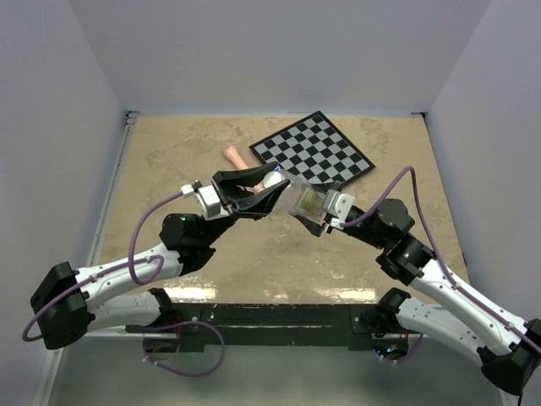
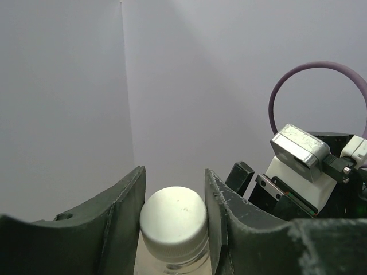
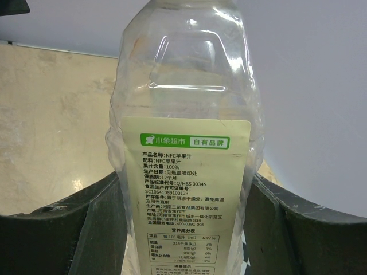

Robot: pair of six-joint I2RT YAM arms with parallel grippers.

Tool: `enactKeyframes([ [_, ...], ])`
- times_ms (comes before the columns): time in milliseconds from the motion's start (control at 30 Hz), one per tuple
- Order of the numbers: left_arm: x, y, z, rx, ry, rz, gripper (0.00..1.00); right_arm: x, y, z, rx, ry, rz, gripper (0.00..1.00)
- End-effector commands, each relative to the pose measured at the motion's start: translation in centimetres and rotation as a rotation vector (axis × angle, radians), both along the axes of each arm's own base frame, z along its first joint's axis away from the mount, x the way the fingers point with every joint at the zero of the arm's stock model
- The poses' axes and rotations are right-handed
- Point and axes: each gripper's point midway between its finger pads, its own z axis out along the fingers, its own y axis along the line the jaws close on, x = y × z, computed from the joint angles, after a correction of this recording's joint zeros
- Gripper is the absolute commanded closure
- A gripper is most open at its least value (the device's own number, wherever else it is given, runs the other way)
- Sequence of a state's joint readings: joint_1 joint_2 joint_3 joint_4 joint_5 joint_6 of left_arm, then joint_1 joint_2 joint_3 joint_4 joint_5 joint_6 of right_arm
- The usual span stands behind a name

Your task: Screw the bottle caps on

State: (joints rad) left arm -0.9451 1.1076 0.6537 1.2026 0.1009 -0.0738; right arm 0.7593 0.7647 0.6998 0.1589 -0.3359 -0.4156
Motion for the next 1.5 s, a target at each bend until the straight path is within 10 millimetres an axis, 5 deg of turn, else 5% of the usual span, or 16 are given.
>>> enactKeyframes([
  [0, -0.8, 0.5, 3.1, -0.046, -0.05, -0.018, 0.98, -0.2, -0.1, 2.0, 0.046, -0.057, -0.001, 1.0],
  [300, -3.6, -2.3, 1.9, 0.216, -0.137, -0.17, 1.0, -3.1, 0.9, 3.3, 0.05, -0.096, 0.161, 1.0],
  [767, -9.3, 0.0, 2.1, 0.425, -0.336, -0.459, 1.0, -10.0, 2.5, 3.5, -0.067, -0.137, 0.657, 1.0],
  [1133, -10.8, 0.4, 1.8, 0.504, -0.405, -0.509, 1.0, -10.6, 2.6, 3.0, -0.11, -0.147, 0.744, 1.0],
  [1167, -10.6, 0.7, 2.1, 0.498, -0.41, -0.475, 0.95, -10.2, 2.7, 2.8, -0.116, -0.139, 0.724, 1.0],
  [1233, -9.6, 1.0, 2.3, 0.494, -0.387, -0.391, 0.59, -9.5, 2.8, 2.2, -0.127, -0.126, 0.69, 1.0],
  [1333, -8.2, 2.0, 2.6, 0.479, -0.342, -0.27, 0.23, -8.1, 2.9, 1.6, -0.118, -0.102, 0.605, 1.0],
  [1467, -5.7, 3.8, 2.6, 0.462, -0.252, -0.082, 0.05, -6.0, 2.8, 1.0, -0.05, -0.057, 0.467, 1.0],
])
